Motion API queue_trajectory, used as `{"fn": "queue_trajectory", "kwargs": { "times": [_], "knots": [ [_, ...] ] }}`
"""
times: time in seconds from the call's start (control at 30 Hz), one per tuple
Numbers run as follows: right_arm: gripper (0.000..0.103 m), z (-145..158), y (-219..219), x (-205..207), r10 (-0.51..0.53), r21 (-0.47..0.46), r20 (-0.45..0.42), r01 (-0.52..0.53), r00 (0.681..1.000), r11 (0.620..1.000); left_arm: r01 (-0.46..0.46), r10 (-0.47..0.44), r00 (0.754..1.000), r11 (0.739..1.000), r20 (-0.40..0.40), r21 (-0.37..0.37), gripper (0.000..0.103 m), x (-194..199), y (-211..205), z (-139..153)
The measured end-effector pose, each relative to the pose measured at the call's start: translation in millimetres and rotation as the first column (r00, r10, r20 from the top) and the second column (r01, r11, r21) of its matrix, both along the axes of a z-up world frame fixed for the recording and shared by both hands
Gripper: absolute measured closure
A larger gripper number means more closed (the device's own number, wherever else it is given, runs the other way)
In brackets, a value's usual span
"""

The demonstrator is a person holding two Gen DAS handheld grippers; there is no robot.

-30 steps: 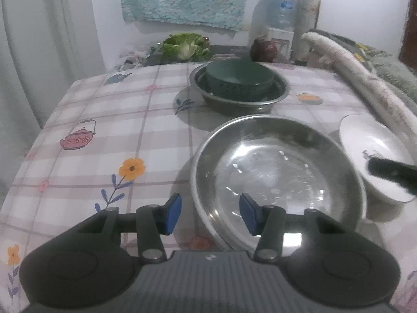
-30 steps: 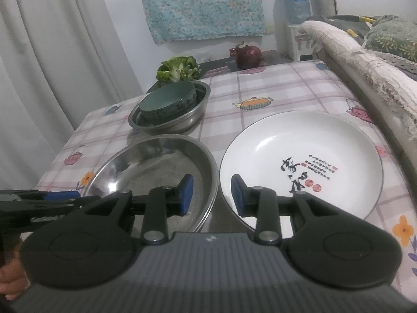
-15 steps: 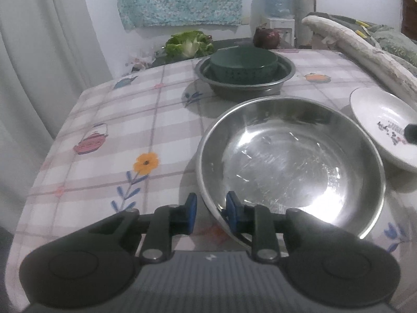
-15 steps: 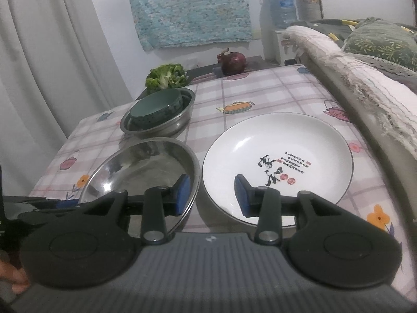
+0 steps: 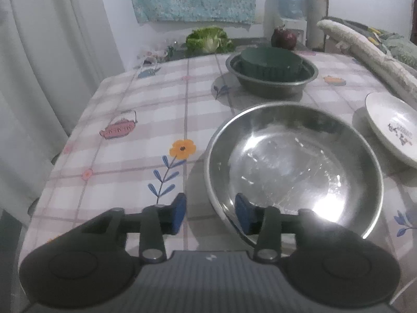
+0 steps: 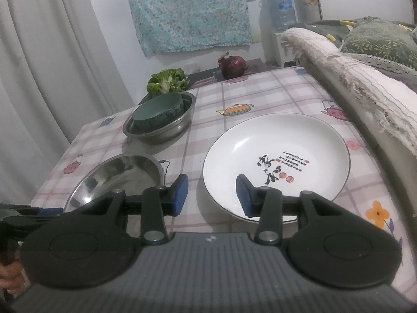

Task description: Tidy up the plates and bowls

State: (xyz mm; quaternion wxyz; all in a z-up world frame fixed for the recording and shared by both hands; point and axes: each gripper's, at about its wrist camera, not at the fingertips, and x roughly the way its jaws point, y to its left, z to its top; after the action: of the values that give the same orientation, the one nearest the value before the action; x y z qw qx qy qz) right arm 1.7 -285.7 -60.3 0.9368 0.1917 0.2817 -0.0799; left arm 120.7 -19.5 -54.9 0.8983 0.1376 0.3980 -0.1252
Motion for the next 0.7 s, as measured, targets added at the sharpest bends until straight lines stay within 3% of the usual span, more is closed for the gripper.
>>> {"fn": "queue_trajectory", "kwargs": {
  "times": [0.17,0.33,0.53,0.7],
  "knots": [
    [0.051,-4,-10,-11,-0.028,0.017,0.005,0.028,1.0,0.999,0.018,-0.018,0.998,1.0,0.058,0.001,0.052,-11,-8,21],
    [0.046,-9,-27,-23,-0.073,0.043,0.015,0.073,0.997,0.996,0.112,-0.108,0.989,0.993,0.101,-0.028,0.043,-21,-40,46],
    [0.039,-11,-54,-42,-0.134,0.05,0.033,0.133,0.99,0.99,0.26,-0.25,0.961,0.963,0.12,-0.07,0.031,-31,-98,61],
    [0.038,-14,-83,-55,-0.191,0.057,0.044,0.189,0.981,0.98,0.338,-0.326,0.938,0.936,0.117,-0.099,0.031,-35,-147,55]
  ]
}}
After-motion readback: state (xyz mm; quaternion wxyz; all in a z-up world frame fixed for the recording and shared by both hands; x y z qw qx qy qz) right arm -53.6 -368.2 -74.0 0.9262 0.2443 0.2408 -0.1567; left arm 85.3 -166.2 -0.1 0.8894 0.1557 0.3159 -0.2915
